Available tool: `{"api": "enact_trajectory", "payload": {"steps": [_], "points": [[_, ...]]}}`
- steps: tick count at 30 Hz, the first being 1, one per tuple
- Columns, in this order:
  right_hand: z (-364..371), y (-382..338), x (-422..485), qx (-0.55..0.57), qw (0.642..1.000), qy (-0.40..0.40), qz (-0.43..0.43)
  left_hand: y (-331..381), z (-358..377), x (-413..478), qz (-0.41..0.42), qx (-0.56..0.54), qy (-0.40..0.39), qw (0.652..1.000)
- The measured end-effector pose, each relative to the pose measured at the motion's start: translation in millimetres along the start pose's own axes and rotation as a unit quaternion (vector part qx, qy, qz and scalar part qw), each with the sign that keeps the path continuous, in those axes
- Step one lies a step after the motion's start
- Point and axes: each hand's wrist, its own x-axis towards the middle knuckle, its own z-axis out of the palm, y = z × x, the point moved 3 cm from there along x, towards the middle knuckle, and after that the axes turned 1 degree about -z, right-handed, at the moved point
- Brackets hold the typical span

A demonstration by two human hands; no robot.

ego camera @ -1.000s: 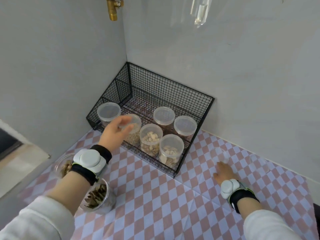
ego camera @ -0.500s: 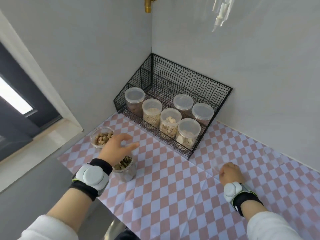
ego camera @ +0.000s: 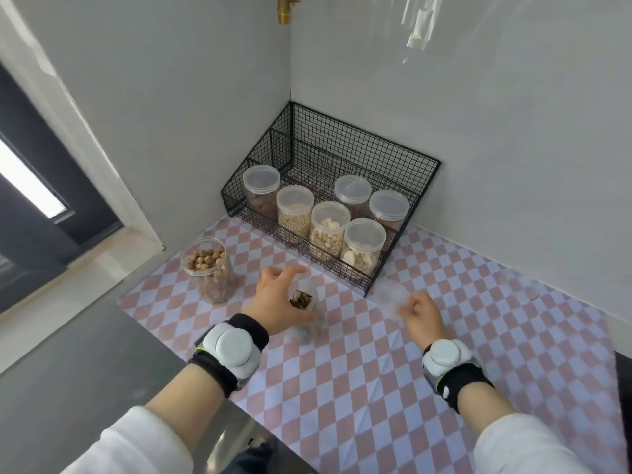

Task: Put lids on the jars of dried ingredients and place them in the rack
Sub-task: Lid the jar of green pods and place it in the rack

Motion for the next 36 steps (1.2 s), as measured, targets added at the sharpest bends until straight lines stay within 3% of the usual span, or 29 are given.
{"api": "enact_trajectory", "payload": {"steps": [4, 10, 14, 21, 30, 36], "points": [[-9.9, -23.7, -9.7, 0.268, 0.959, 0.001, 0.089, 27.6, 32.0, 8.7, 0.064, 0.031, -0.044, 0.997], [-16.5, -47.3, -37.5, 0.393, 0.907, -0.099, 0.116, 50.2, 63.6, 15.0, 0.133, 0.004, -0.059, 0.989], [-10.2, -45.9, -43.4, 0.351, 0.921, -0.105, 0.13, 43.9, 79.2, 15.1, 0.149, -0.059, -0.061, 0.985], [-4.2, -48.1, -39.8, 0.246, 0.959, -0.086, 0.113, 19.7, 93.1, 22.1, 0.095, -0.171, -0.08, 0.977], [6.5, -60.9, -35.9, 0.1, 0.99, -0.096, 0.029, 5.9, 102.5, 30.2, 0.06, -0.237, -0.134, 0.96], [9.0, -64.9, -37.9, 0.067, 0.987, -0.141, -0.042, 2.6, 106.9, 34.6, 0.057, -0.24, -0.158, 0.956]]}}
